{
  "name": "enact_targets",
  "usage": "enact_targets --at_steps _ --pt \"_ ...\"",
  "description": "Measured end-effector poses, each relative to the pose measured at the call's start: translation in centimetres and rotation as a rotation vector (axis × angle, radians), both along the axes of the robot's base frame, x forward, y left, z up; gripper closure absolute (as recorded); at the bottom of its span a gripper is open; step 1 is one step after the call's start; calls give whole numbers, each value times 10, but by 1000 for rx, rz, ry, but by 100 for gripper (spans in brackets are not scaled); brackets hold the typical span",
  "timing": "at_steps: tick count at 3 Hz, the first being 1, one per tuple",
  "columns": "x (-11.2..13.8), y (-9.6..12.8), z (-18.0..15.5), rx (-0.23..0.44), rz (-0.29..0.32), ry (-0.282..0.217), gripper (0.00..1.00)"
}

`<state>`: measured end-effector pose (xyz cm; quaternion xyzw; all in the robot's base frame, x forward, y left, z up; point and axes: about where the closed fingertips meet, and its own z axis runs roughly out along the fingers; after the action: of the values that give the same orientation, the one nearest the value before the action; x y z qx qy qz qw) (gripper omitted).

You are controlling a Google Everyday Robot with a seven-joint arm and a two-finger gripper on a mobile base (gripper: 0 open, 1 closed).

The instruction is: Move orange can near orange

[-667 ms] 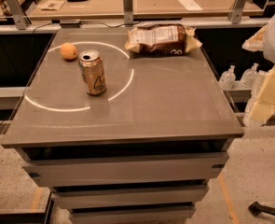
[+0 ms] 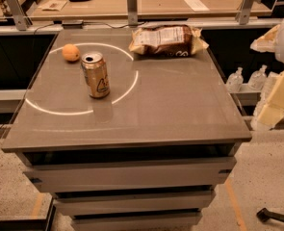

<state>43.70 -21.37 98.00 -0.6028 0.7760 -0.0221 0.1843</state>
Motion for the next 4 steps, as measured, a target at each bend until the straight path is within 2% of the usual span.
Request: enact_targets --at_steps 1,2,3,4 --pt "5 -11 -3 137 6 -36 0" --pt "7 -11 -10 322 29 -47 0" --pt "5 2 -14 525 13 -43 0" --pt "4 24 -21 744 4 -81 0"
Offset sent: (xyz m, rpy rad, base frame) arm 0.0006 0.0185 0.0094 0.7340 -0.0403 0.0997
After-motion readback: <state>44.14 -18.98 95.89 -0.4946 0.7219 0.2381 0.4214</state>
